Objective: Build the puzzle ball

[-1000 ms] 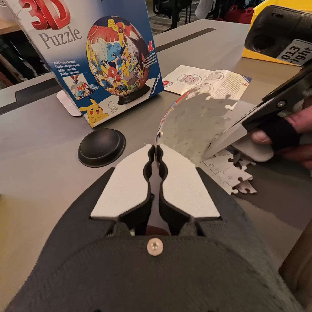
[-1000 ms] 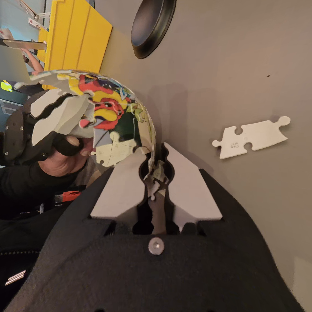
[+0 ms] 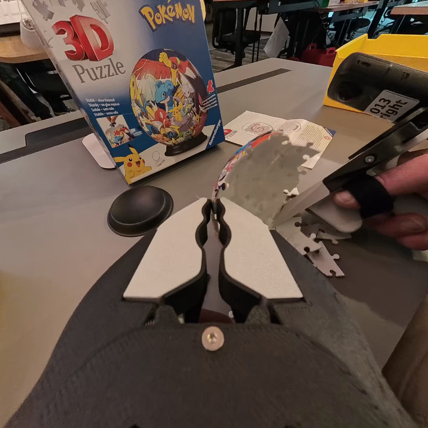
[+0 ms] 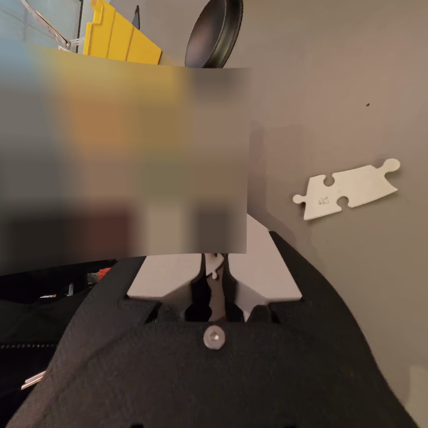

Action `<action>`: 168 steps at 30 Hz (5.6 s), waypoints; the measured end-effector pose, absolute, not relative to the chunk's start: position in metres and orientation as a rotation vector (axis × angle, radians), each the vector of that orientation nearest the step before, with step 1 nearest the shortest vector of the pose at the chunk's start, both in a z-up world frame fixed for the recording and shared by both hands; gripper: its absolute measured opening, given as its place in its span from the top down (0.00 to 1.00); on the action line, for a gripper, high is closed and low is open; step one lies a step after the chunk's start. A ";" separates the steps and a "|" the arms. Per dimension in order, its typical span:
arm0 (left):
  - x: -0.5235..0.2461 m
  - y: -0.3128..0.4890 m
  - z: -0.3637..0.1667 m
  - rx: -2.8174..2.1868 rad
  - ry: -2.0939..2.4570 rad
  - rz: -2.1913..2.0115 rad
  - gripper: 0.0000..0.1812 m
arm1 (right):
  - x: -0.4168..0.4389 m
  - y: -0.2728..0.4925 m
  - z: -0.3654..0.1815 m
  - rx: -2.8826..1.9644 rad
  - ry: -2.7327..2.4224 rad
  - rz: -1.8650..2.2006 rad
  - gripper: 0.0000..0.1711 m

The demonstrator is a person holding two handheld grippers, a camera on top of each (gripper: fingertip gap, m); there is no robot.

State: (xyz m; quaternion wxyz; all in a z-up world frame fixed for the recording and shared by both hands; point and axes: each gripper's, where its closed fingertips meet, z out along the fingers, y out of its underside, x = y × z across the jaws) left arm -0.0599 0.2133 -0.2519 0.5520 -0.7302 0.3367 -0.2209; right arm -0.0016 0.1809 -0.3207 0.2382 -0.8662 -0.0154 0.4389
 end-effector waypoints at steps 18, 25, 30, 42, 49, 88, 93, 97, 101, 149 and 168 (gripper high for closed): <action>-0.057 0.209 -0.257 -1.733 0.805 -0.548 0.98 | -0.008 0.185 -0.326 -2.402 -0.021 1.157 0.98; -0.059 0.212 -0.258 -1.748 0.767 -0.578 0.98 | -0.010 0.185 -0.325 -2.378 -0.092 1.159 1.00; -0.062 0.214 -0.258 -1.766 0.731 -0.603 0.98 | -0.011 0.181 -0.321 -2.379 -0.117 1.194 0.93; -0.063 0.215 -0.248 -1.735 0.693 -0.648 0.98 | -0.013 0.179 -0.316 -2.356 -0.156 1.209 0.98; -0.063 0.215 -0.240 -1.708 0.687 -0.665 0.98 | -0.011 0.181 -0.311 -2.324 -0.157 1.238 0.95; -0.062 0.212 -0.214 -1.621 0.660 -0.694 0.98 | -0.013 0.172 -0.284 -2.187 -0.150 1.461 0.98; -0.057 0.208 -0.214 -1.620 0.671 -0.724 0.97 | -0.012 0.174 -0.289 -2.223 -0.164 1.410 1.00; -0.056 0.205 -0.216 -1.622 0.677 -0.749 0.97 | -0.012 0.176 -0.295 -2.248 -0.130 1.408 1.00; -0.057 0.208 -0.218 -1.610 0.672 -0.780 0.97 | -0.014 0.177 -0.296 -2.252 -0.086 1.450 1.00; -0.075 0.253 -0.264 -1.873 0.633 -0.626 0.98 | 0.030 0.158 -0.333 -2.398 -0.871 0.370 0.87; -0.093 0.267 -0.263 -1.889 0.546 -0.620 0.97 | -0.012 0.150 -0.334 -2.250 -1.108 0.390 0.80</action>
